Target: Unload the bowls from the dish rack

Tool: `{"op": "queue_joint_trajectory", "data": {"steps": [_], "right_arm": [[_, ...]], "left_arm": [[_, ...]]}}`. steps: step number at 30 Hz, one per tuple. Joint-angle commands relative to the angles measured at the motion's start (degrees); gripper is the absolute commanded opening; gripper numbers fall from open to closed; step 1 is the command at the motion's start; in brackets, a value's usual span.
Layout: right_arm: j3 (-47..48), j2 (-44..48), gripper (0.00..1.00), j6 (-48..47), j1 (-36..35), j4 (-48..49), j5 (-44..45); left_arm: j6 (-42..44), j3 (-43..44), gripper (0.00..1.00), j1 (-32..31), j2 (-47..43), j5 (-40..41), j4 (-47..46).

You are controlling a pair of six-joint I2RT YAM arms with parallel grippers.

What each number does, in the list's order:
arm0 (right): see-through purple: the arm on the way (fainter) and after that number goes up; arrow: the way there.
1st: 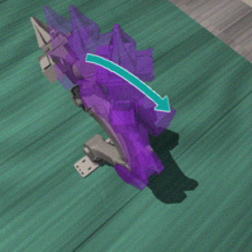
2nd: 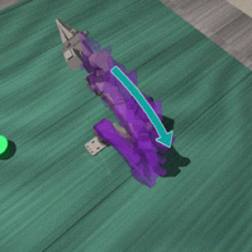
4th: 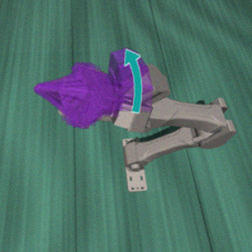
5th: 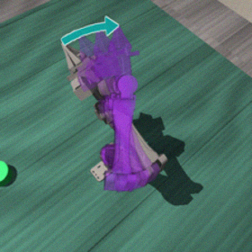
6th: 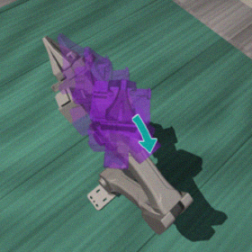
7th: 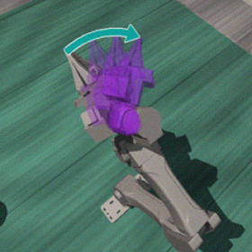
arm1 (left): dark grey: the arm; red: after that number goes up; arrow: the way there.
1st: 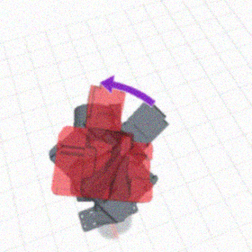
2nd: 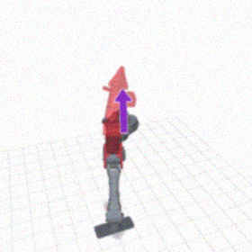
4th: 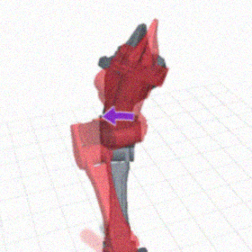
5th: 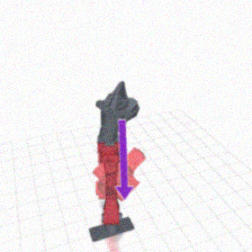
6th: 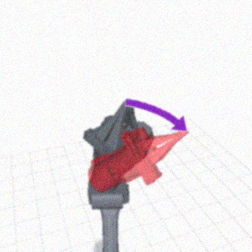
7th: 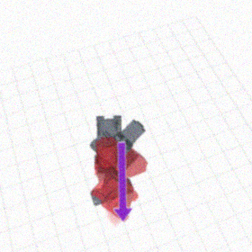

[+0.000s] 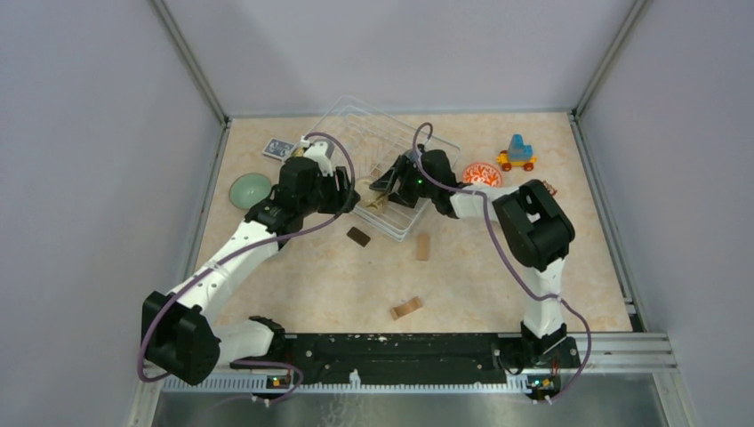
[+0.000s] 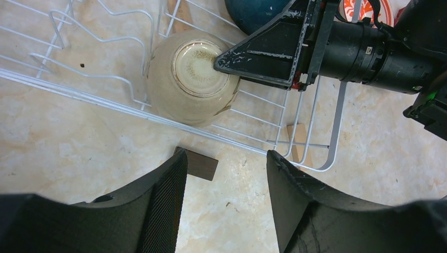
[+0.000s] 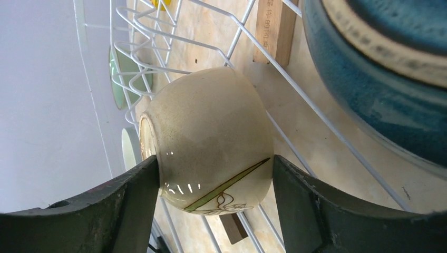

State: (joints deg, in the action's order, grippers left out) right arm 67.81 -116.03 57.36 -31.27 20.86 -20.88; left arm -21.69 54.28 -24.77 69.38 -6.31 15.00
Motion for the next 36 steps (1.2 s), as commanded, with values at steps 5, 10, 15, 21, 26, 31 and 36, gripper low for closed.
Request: {"op": "queue_joint_trajectory", "data": {"steps": [5,10,15,21,26,31,36], "right_arm": [[-0.8,5.4,0.61,-3.0,1.2,-0.4,0.3],[-0.2,9.3,0.6,-5.8,1.2,-3.7,2.3],[0.7,12.4,0.56,-7.6,1.3,-6.6,3.3],[2.2,15.8,0.56,-13.0,1.4,-13.1,8.3],[4.6,18.0,0.56,-20.2,1.3,-20.1,14.2],[7.5,18.9,0.56,-25.6,1.1,-24.9,17.2],[11.2,17.8,0.56,-30.0,0.5,-27.3,17.6]], "left_arm": [[0.7,-0.2,0.62,0.1,-1.6,0.7,-1.2],[0.6,-0.3,0.62,0.1,-1.6,0.5,-1.2],[0.6,-0.2,0.62,0.1,-1.6,0.4,-1.2],[0.5,-0.2,0.62,0.2,-1.5,0.4,-1.0],[0.5,-0.2,0.62,0.1,-1.5,0.4,-1.1],[0.6,-0.1,0.62,0.2,-1.0,0.2,-1.4],[0.6,0.1,0.62,0.1,-0.4,-0.2,-1.5]]}}
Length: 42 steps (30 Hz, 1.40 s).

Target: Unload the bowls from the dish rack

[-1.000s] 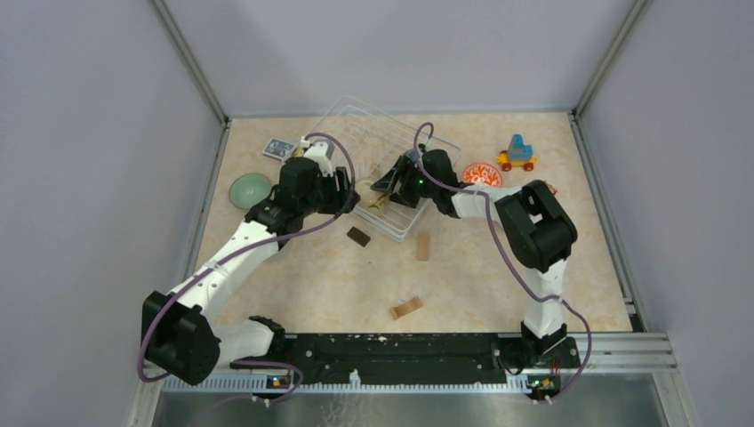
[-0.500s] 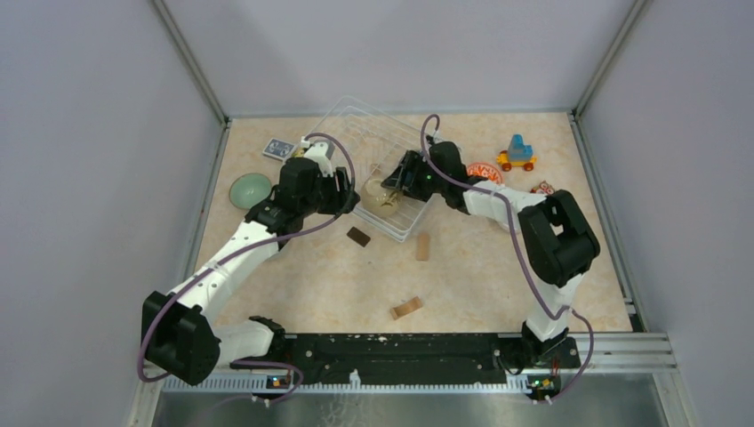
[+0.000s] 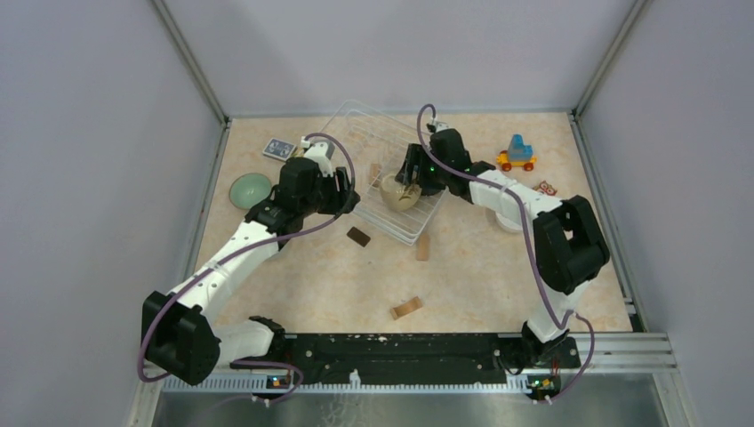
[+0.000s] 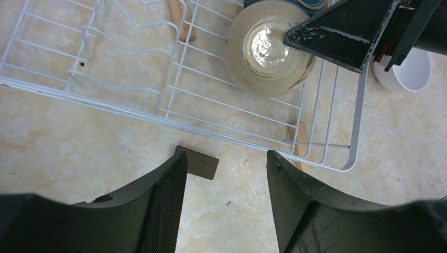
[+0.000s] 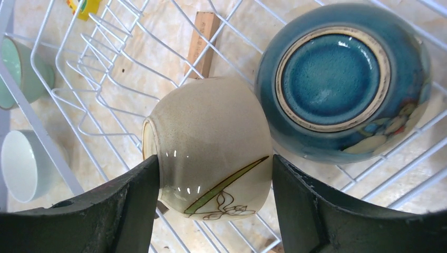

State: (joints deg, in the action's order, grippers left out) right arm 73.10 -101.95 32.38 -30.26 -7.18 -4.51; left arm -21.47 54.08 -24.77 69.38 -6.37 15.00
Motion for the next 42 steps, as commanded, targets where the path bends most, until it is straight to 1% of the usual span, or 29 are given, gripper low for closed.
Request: {"op": "queue_joint_trajectory", "data": {"steps": [1,5,10,15,19,21,22,25,28,32,34,37,42], "right_arm": [[6.6,3.5,0.56,-6.1,-0.8,0.3,1.3],[9.6,2.8,0.54,-11.8,-1.1,-1.3,0.5],[12.7,2.9,0.53,-22.5,-2.5,-5.1,1.2],[13.1,2.6,0.54,-32.9,-5.5,-6.6,5.0],[12.0,1.6,0.54,-38.4,-7.6,-6.4,9.2],[11.3,0.9,0.56,-40.7,-8.7,-6.3,10.2],[10.9,0.6,0.59,-41.7,-9.2,-6.1,11.3],[9.9,-0.2,0.73,-43.8,-11.2,-5.3,14.2],[8.2,0.3,0.86,-44.6,-12.7,-3.7,15.1],[6.0,1.1,0.94,-44.1,-12.9,-2.5,13.9],[5.0,1.3,0.96,-43.7,-12.9,-2.5,13.5],[4.9,1.6,0.95,-42.5,-12.9,-3.9,11.6],[5.1,2.6,0.89,-39.9,-12.9,-5.4,7.0]], "left_arm": [[0.4,0.3,0.62,0.1,-0.3,-0.1,-1.6],[0.6,0.6,0.62,0.1,-0.3,0.1,-1.4],[1.2,1.4,0.63,0.2,0.1,1.0,-1.6],[0.4,3.2,0.63,0.2,1.3,0.1,-1.5],[-0.6,2.9,0.63,0.2,1.6,0.7,-1.3],[-1.1,2.0,0.64,0.2,1.0,1.3,-1.3],[-1.3,1.5,0.64,0.2,0.7,1.9,-1.4],[-1.9,0.7,0.64,0.2,-0.3,3.8,-1.0],[-2.1,0.8,0.65,0.5,-0.9,5.5,-0.5],[-2.1,0.7,0.65,0.7,-1.0,5.5,-1.1],[-2.2,0.8,0.65,0.7,-0.8,5.1,-1.1],[-2.5,0.4,0.65,0.7,-0.7,4.7,-1.4],[-2.0,0.5,0.65,0.8,-1.0,4.5,-1.8]]}}
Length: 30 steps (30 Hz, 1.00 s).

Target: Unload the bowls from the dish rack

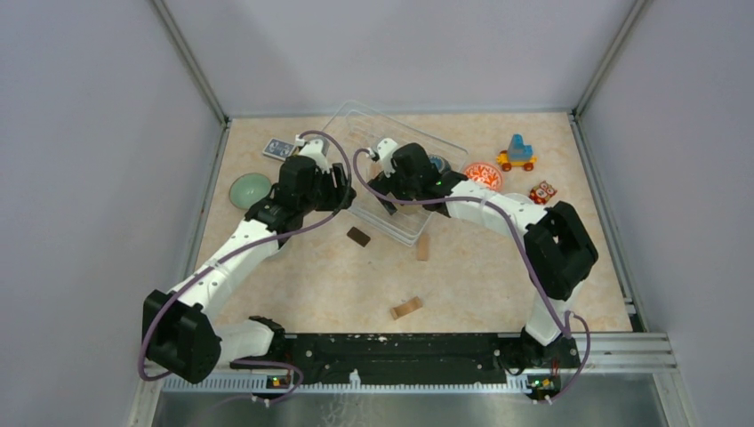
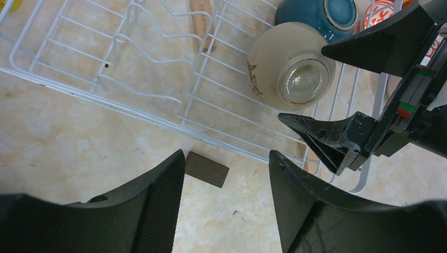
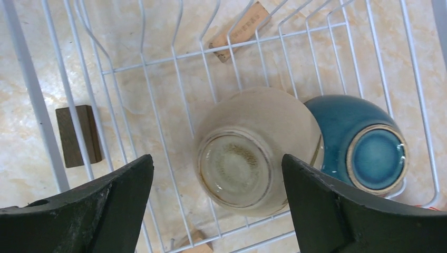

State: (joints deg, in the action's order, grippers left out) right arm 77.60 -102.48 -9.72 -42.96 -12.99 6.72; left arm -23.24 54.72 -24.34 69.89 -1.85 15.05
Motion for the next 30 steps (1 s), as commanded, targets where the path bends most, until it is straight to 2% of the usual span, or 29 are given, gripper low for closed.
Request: {"op": "queue_joint_trajectory", "data": {"steps": [1,8,13,18,24,30], "right_arm": [[0.7,3.3,0.89,2.7,-0.1,0.2,-4.7],[3.5,4.2,0.92,7.8,1.5,-3.8,-2.8],[4.5,6.3,0.95,15.6,6.2,-6.0,-6.4],[6.2,6.2,0.96,19.4,10.1,-9.5,-10.0],[10.3,1.9,0.97,20.4,14.4,-14.7,-17.8],[17.7,-5.0,0.97,20.0,15.5,-21.3,-19.9]], "left_arm": [[-0.1,0.0,0.65,0.3,-1.5,-0.1,-1.7],[-0.5,-1.4,0.65,0.3,-2.1,-1.6,-2.0],[-0.2,-1.1,0.66,0.3,-2.2,-3.2,-1.9],[0.2,-1.0,0.66,0.3,-2.1,-4.6,-2.0],[0.3,-1.2,0.66,0.3,-1.8,-6.0,-2.1],[0.2,-0.7,0.65,0.3,0.1,-10.4,-2.9]]}}
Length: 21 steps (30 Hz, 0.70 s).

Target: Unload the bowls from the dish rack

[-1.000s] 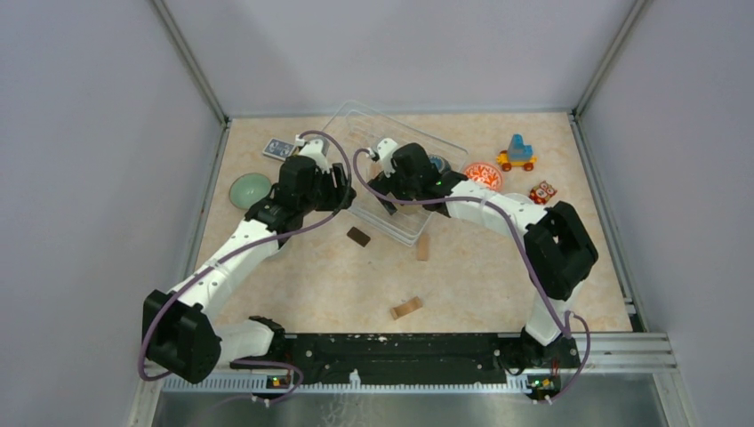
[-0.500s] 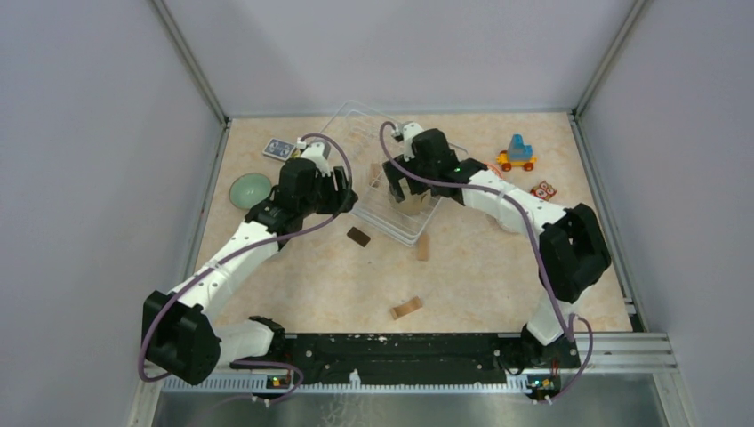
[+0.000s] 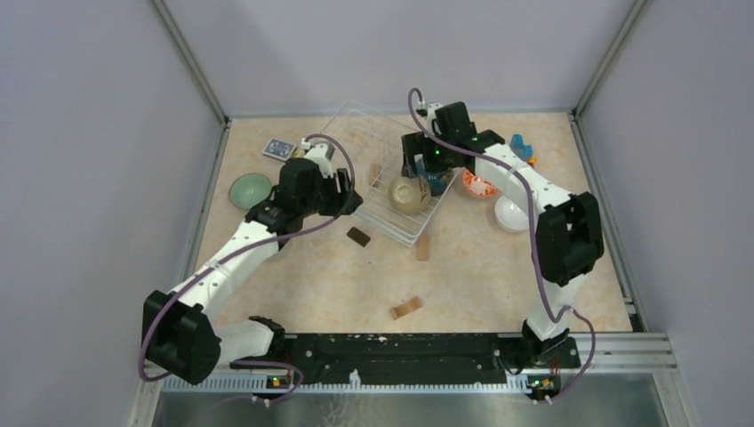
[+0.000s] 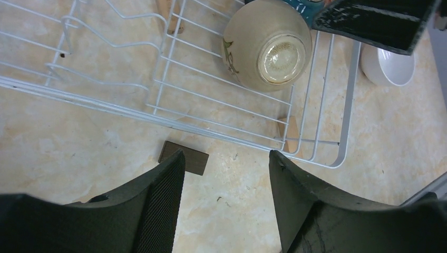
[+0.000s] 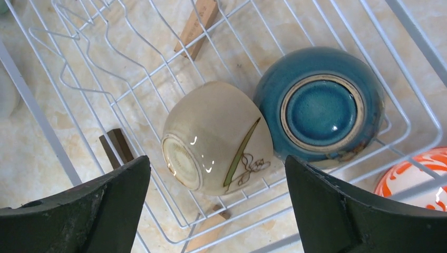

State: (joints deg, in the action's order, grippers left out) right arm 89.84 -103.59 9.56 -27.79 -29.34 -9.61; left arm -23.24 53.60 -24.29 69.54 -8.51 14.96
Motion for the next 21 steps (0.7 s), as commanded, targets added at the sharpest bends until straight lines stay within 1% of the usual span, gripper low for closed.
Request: {"op": "queue_joint_trajectory", "data": {"steps": [1,4,10,21], "right_arm": [[6.4,-4.9,0.97,0.8,0.4,-5.6,-3.9],[7.9,-7.1,0.97,1.6,0.6,-6.3,-4.9],[10.8,-10.7,0.97,2.8,1.1,-8.8,-5.4],[9.7,-11.0,0.97,3.4,1.8,-10.8,-3.2]], "left_arm": [[0.1,0.5,0.64,0.3,0.8,-4.2,-2.9],[0.0,0.8,0.62,0.3,1.5,-5.0,-3.0],[0.1,0.8,0.61,0.3,1.9,-5.0,-3.2],[0.1,0.8,0.61,0.3,2.3,-4.8,-3.4]]}}
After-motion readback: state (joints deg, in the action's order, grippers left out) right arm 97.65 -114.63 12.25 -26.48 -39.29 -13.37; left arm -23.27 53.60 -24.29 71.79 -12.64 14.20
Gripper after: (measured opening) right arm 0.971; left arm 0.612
